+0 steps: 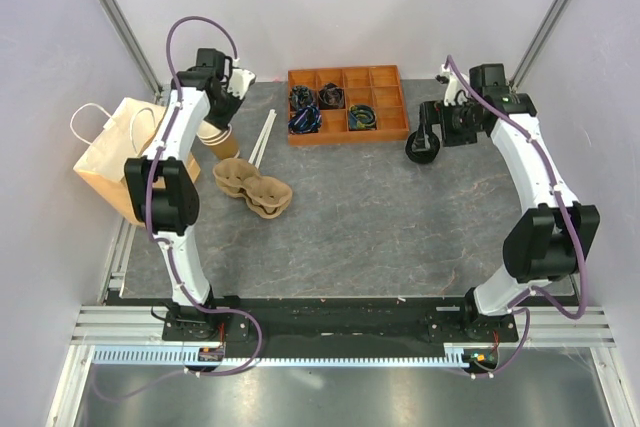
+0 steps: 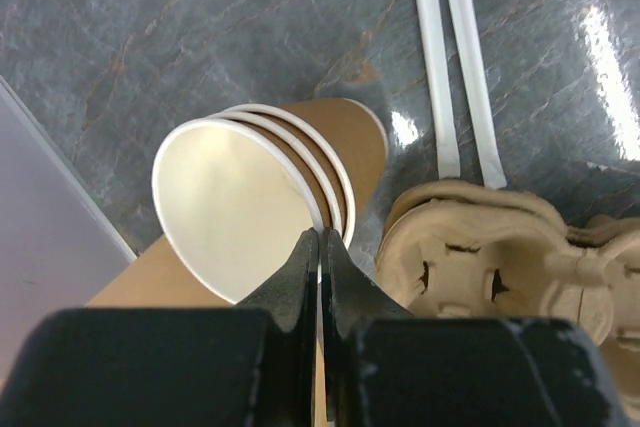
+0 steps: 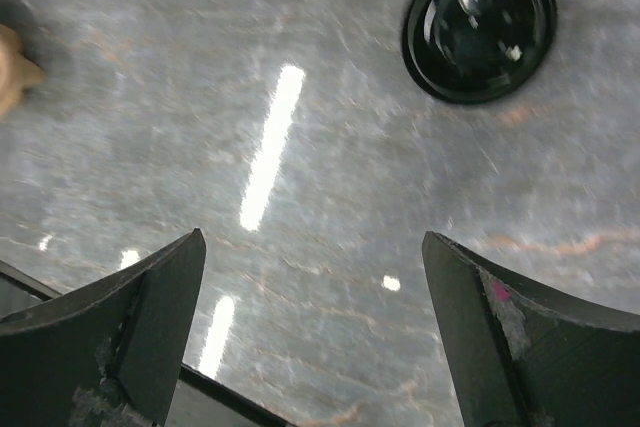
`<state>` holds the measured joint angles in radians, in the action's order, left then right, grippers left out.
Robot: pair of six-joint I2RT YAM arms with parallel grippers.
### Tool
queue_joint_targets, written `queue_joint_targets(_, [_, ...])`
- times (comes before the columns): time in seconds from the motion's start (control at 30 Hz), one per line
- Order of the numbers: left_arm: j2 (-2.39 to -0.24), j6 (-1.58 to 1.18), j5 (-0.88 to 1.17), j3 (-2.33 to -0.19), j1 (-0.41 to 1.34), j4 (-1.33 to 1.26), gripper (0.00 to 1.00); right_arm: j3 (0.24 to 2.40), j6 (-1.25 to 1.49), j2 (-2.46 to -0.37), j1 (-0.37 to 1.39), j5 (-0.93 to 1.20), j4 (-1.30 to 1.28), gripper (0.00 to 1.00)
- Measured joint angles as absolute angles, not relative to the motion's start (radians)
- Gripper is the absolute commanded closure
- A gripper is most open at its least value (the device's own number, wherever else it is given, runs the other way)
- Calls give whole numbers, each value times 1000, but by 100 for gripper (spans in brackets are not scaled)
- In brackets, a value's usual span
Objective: Pack the takeout coffee
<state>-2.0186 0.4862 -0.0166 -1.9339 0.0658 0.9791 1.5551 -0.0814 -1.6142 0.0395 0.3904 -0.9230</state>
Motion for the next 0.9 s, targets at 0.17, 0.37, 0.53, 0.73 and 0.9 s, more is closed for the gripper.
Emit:
queue_joint_targets(0.17, [-1991,487,-74,-1909,111,925,98,1636,-15,-1696,79,472,-873,2])
queue_joint_targets(0.37, [-1949,488,-98,-1897,136,879,98,1612,194,-1756,182,571,-626,2])
queue_joint_targets(0.53, [-1944,488,-103,-1851,135,852,98,1600,425,-1852,342,591,-292,2])
queue_joint_targets(0.73, [-1938,488,-103,-1781,132,833,98,1745,721,-2132,504,609,40,16])
queue_joint_targets(0.9, [-1906,488,-102,-1771,127,823,98,1826,961,-2312,556,615,255,42])
